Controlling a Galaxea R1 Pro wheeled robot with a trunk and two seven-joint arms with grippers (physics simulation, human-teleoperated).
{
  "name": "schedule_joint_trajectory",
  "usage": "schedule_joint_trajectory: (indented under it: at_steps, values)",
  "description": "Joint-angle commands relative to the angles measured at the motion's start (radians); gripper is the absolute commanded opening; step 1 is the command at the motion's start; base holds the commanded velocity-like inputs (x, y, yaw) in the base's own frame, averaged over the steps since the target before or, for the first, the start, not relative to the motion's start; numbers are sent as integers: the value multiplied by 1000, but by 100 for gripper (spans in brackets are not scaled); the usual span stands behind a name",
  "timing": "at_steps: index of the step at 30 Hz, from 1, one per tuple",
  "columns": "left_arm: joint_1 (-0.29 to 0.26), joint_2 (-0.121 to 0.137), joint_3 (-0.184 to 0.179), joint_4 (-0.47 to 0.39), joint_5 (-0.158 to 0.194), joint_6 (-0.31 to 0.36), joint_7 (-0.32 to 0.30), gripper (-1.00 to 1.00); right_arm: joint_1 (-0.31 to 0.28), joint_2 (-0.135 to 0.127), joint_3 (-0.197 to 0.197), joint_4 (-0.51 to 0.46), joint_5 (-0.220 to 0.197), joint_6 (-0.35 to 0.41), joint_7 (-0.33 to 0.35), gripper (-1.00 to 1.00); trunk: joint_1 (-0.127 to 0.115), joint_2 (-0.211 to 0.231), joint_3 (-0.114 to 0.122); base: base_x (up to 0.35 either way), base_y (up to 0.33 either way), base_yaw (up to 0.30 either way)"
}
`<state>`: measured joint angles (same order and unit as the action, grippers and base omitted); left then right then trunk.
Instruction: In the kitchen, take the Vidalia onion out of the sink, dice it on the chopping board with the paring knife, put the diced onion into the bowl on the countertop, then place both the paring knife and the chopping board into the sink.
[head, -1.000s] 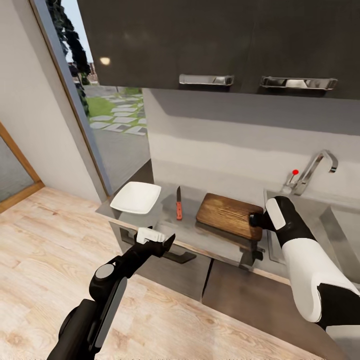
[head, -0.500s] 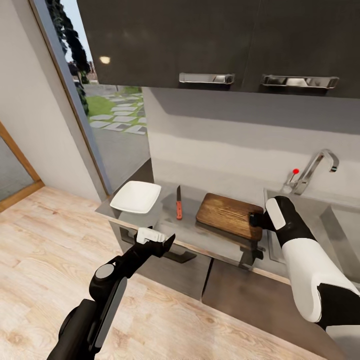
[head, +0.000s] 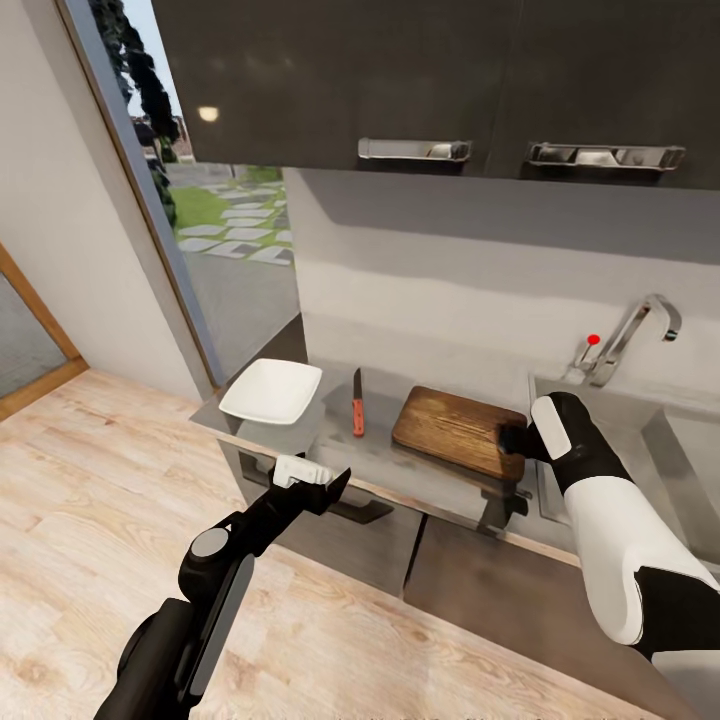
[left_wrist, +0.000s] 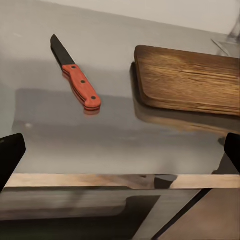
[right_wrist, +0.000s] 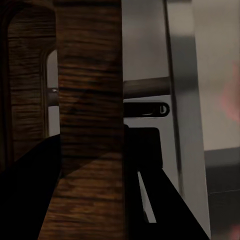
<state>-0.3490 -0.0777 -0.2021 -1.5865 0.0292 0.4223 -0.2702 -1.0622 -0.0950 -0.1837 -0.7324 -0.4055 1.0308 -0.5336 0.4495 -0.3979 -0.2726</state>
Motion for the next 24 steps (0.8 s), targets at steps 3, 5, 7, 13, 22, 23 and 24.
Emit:
schedule_joint_trajectory:
  at_steps: [3, 5, 7, 13, 22, 23, 24]
  values:
    - [-1, 0, 0, -1, 3, 7, -3, 100, -1, 0, 0, -1, -12, 2, -9, -100, 1, -2, -3, 0, 0, 0]
    - [-1, 0, 0, -1, 3, 7, -3, 100, -1, 0, 0, -1, -12, 2, -9, -100, 1, -2, -4, 0, 0, 0]
    - [-1, 0, 0, -1, 3, 7, -3, 100, -1, 0, 0, -1, -12, 2, -9, -100, 1, -2, -7, 0, 0, 0]
    - [-1, 0, 0, -1, 3, 7, -3, 100, -1, 0, 0, -1, -12, 2, -9, -100, 1, -2, -9, 0, 0, 0]
    - [-1, 0, 0, -1, 3, 7, -3, 100, -1, 0, 0, -1, -12, 1, -9, -100, 1, -2, -9, 0, 0, 0]
    - [-1, 0, 0, -1, 3, 7, -3, 100, -1, 0, 0, -1, -12, 1, -9, -100, 1, -2, -9, 0, 0, 0]
    - [-1, 0, 0, -1, 3, 7, -3, 100, -1, 0, 0, -1, -12, 1, -9, -100, 1, -2, -9, 0, 0, 0]
